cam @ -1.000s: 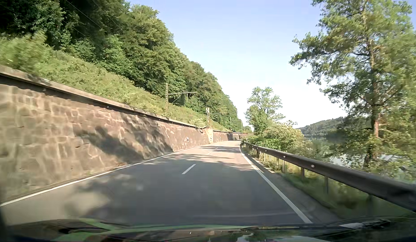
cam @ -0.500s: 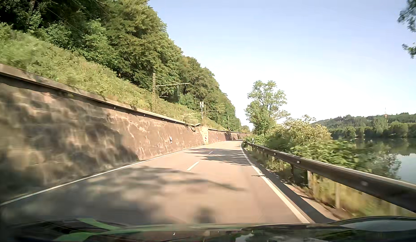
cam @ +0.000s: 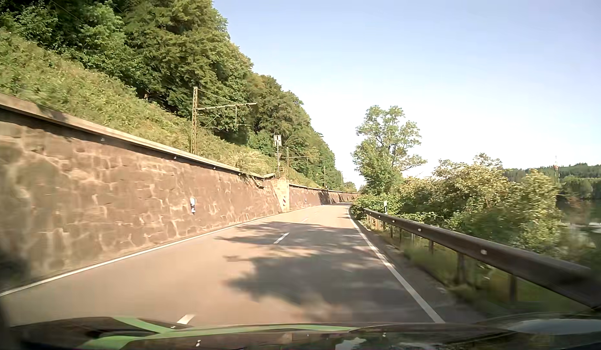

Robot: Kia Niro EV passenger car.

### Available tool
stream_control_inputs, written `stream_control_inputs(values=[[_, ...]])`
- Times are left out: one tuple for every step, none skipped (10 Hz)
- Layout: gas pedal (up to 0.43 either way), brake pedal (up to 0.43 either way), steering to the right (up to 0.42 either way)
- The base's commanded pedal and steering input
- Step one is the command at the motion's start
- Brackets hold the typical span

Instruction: Follow the waypoints while adhering to traffic rules and regulations

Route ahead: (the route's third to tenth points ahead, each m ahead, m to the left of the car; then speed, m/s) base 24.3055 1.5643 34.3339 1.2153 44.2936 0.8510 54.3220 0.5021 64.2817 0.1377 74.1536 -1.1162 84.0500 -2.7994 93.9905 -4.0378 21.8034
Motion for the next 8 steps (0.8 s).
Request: stream_control_inputs(values=[[0.24,0.0,0.008],[0.228,0.0,0.008],[0.228,0.0,0.008],[0.228,0.0,0.008],[0.228,0.0,0.008],[0.228,0.0,0.008],[0.24,0.0,0.008],[0.24,0.0,0.006]])
